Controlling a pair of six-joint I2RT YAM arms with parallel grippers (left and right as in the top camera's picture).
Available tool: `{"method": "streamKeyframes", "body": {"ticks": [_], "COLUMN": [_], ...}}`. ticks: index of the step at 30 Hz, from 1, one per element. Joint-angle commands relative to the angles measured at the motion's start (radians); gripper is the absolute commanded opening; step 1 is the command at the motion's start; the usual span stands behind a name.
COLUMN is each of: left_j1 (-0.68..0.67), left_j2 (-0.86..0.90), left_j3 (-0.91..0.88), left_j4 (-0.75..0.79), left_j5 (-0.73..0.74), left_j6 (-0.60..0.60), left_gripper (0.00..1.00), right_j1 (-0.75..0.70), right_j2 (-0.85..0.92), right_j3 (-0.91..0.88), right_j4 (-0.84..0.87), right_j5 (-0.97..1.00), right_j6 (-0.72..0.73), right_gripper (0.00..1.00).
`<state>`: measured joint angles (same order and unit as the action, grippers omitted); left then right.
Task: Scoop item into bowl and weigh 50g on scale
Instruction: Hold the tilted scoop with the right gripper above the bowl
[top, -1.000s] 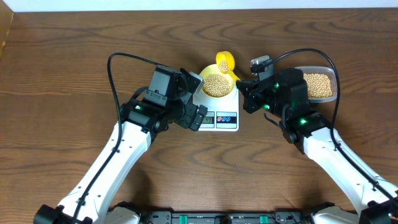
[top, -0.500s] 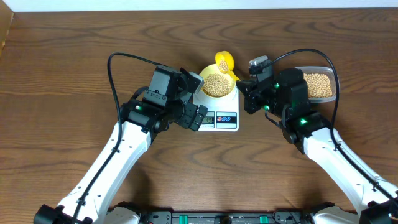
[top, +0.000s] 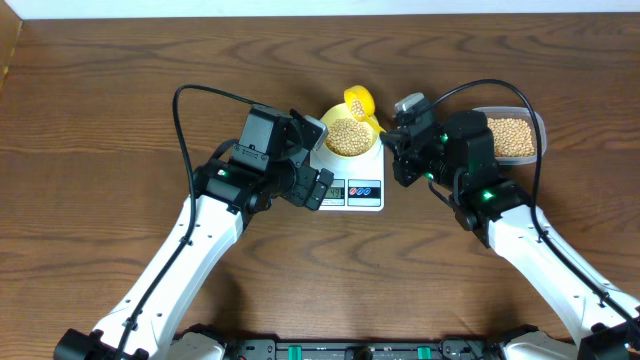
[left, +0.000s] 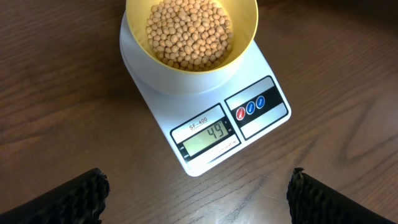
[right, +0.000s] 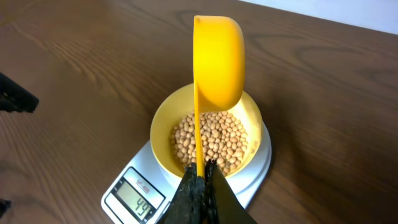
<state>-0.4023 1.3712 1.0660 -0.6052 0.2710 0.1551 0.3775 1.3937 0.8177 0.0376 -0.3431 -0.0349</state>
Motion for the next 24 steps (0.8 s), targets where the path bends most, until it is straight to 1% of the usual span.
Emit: {"method": "streamKeyframes", "body": {"ticks": [1, 3, 8, 10, 19, 24], "left_j1": [0.0, 0.0, 0.0, 0.0, 0.0, 0.0], "left_j2": [0.005, 0.005, 0.005, 0.005, 0.005, 0.005], "left_j3": [-0.005, -0.005, -0.005, -0.005, -0.005, -0.005], "left_j4": [-0.003, -0.003, -0.003, -0.003, -0.003, -0.003], "left_j5": [-0.006, -0.006, -0.006, -0.006, -0.006, -0.006], "left_j6": [0.009, 0.009, 0.009, 0.009, 0.009, 0.009], "left_gripper": [0.94, 0.94, 0.94, 0.94, 0.94, 0.94], "right_j1": [0.016, 0.021, 0.023, 0.023, 0.021, 0.003], "right_j2": [0.0, 0.0, 0.0, 0.0, -0.003, -0.036], "right_j3": [0.005, 0.005, 0.005, 0.005, 0.005, 0.005], "right_j4": [-0.009, -0.01, -0.008, -0.005, 0.008, 0.029], "right_j5": [0.001, 0.001, 0.001, 0.001, 0.0, 0.0], "right_j6": [-0.095, -0.117, -0.114, -0.083, 0.178, 0.278], "right_gripper": [0.01, 0.01, 0.01, 0.01, 0.01, 0.01]}}
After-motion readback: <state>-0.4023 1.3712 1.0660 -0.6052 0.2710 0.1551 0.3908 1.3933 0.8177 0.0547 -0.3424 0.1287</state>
